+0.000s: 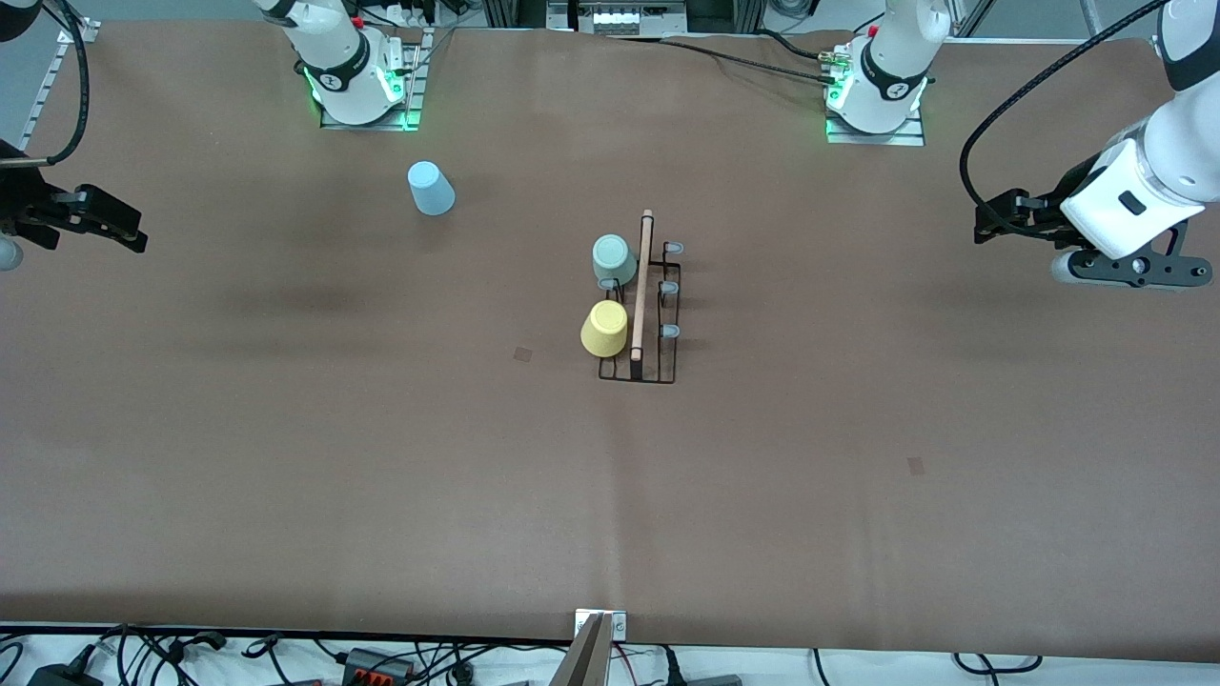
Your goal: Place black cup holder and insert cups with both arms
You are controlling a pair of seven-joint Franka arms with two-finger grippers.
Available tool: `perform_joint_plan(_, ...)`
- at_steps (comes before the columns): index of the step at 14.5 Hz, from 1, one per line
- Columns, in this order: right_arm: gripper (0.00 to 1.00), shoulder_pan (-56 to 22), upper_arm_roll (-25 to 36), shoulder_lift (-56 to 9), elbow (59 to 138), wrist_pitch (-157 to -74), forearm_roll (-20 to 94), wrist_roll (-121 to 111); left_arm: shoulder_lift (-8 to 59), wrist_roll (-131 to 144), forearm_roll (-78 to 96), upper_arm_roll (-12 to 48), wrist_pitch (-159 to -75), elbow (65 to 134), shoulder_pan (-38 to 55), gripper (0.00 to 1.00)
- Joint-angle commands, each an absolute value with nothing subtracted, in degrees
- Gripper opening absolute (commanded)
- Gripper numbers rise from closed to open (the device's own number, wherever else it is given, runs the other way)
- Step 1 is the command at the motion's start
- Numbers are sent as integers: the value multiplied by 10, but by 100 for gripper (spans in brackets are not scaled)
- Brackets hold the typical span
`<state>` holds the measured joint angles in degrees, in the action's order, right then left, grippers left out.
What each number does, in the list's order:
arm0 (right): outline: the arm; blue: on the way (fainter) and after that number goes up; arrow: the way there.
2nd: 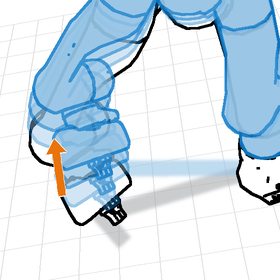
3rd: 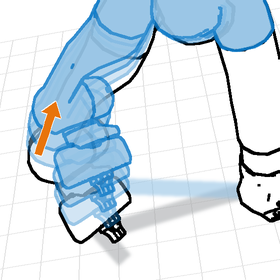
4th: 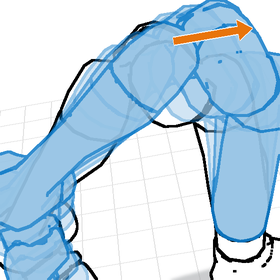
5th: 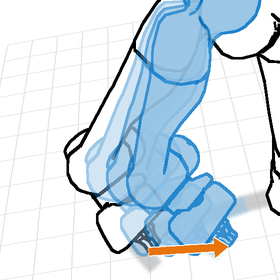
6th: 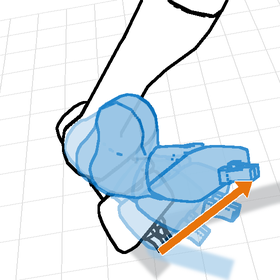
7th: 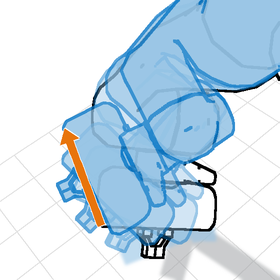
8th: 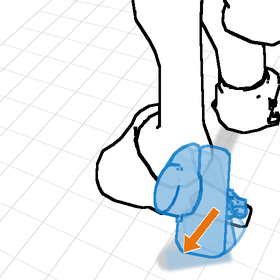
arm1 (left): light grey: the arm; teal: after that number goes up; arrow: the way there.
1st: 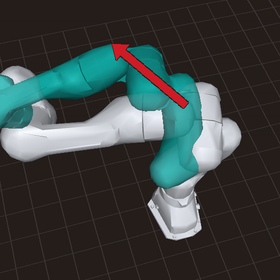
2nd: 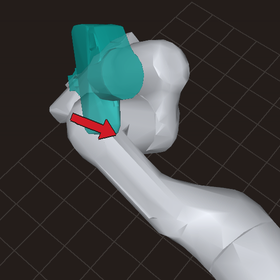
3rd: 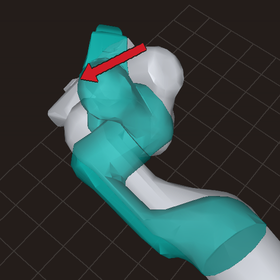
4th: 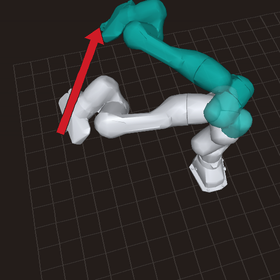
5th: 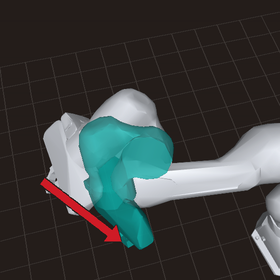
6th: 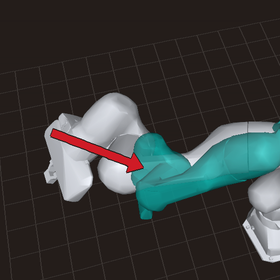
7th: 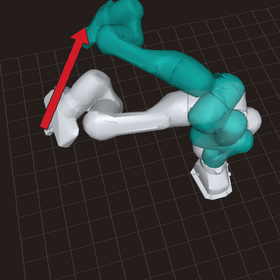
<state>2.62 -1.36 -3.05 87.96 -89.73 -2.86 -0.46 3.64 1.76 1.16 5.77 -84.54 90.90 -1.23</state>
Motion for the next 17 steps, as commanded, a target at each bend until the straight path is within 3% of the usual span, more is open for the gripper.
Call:
perform_joint_plan(1,100,21,-7,-21,888,-897,-29,-10,35,7,19,54,-839,902,-15,100)
perform_joint_plan(17,100,29,-6,-31,881,-903,4,-11,38,7,18,53,-845,902,-14,100)
